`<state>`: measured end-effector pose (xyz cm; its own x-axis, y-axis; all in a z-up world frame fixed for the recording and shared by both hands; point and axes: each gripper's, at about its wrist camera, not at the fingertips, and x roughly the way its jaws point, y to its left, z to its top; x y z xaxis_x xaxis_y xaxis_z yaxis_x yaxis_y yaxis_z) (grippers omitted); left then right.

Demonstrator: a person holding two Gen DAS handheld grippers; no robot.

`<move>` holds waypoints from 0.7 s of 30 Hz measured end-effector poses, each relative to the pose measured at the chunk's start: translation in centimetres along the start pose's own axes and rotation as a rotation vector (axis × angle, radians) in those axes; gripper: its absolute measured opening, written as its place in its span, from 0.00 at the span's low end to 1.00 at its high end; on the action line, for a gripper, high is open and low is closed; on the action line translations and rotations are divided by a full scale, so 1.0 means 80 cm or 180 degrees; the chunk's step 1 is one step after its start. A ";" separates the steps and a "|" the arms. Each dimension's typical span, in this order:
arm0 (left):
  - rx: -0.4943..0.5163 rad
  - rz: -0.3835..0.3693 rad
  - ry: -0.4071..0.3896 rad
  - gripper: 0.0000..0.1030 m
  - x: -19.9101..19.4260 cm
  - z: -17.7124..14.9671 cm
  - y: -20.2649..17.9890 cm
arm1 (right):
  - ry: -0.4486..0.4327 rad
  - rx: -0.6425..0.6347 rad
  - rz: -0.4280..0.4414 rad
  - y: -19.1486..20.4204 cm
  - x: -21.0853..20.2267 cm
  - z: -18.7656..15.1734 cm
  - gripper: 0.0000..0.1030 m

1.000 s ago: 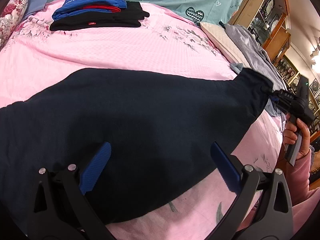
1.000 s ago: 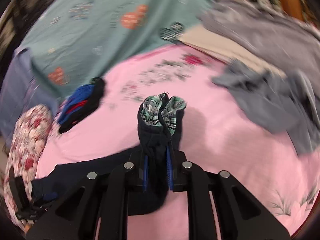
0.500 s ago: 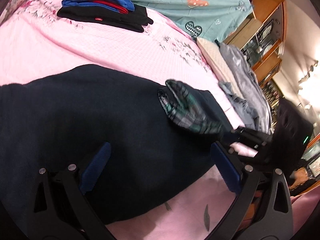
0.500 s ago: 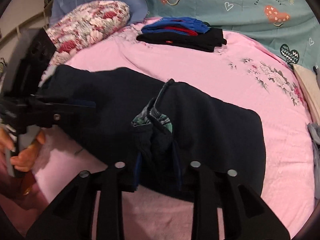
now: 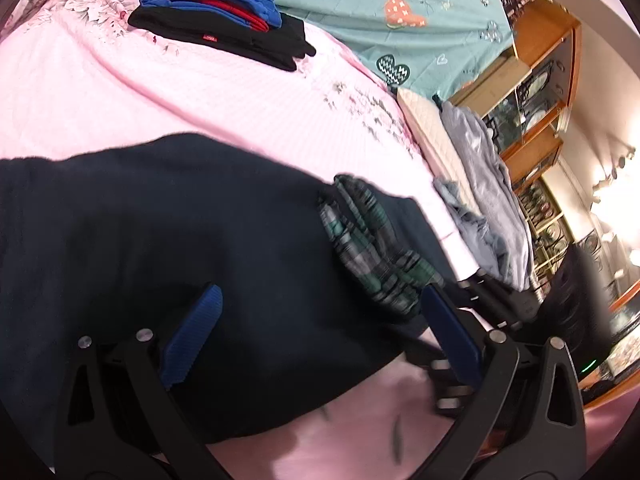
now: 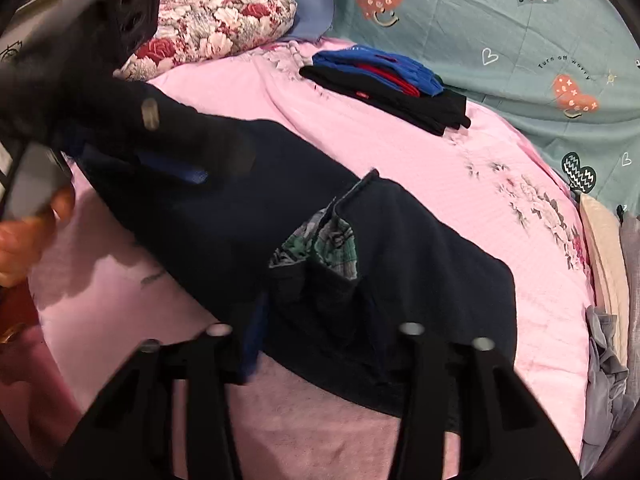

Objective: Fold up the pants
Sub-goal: 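Grasp the plaid lining with the left tool while the right tool holds it out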

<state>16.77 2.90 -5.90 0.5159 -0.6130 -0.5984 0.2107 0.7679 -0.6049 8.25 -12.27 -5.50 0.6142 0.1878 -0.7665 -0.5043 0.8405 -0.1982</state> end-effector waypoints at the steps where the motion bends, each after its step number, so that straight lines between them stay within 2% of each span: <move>1: -0.0079 -0.0203 0.0037 0.98 0.000 0.007 -0.003 | -0.0055 0.0021 0.0015 -0.002 -0.004 -0.001 0.25; 2: -0.0144 -0.0367 0.0076 0.98 0.001 0.011 -0.004 | -0.0108 0.0055 0.0009 -0.005 -0.007 -0.002 0.18; 3: -0.0256 -0.0618 0.0157 0.98 0.006 0.018 -0.006 | -0.0147 0.0095 -0.0012 -0.008 -0.010 -0.003 0.16; 5: -0.0434 -0.0959 0.0393 0.98 0.024 0.025 -0.008 | -0.0195 0.0169 -0.0008 -0.014 -0.013 -0.008 0.14; 7: -0.0604 -0.1123 0.0626 0.98 0.048 0.029 -0.007 | -0.0204 0.0213 -0.0014 -0.014 -0.013 -0.012 0.14; 8: -0.0706 -0.1163 0.0774 0.98 0.066 0.031 -0.007 | -0.0211 0.0214 -0.0014 -0.013 -0.013 -0.014 0.14; 10: -0.0734 -0.1128 0.0876 0.98 0.084 0.033 -0.011 | -0.0243 0.0196 -0.0055 -0.010 -0.015 -0.019 0.14; 13: -0.0627 -0.1063 0.0887 0.98 0.104 0.045 -0.025 | -0.0319 0.0211 -0.0107 -0.011 -0.018 -0.016 0.14; 14: -0.0629 -0.1052 0.0890 0.94 0.109 0.049 -0.027 | -0.0325 0.0220 -0.0127 -0.011 -0.019 -0.015 0.14; 15: -0.0638 -0.1004 0.0883 0.90 0.114 0.051 -0.028 | -0.0333 0.0192 -0.0178 -0.010 -0.021 -0.011 0.14; 17: -0.0556 -0.0920 0.0898 0.45 0.120 0.058 -0.033 | -0.0413 0.0107 -0.0302 -0.005 -0.031 -0.001 0.14; 19: -0.0416 -0.0894 0.0821 0.33 0.111 0.066 -0.038 | -0.0505 0.0059 -0.0347 -0.001 -0.040 0.009 0.14; 21: -0.0245 -0.0935 0.0626 0.33 0.087 0.072 -0.045 | -0.0554 0.0038 -0.0292 0.005 -0.041 0.018 0.14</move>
<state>24.38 -3.08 -4.87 0.2713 -0.8352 -0.4783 0.2591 0.5420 -0.7994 6.91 -11.84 -2.15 0.7535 0.1943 -0.6281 -0.4347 0.8639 -0.2543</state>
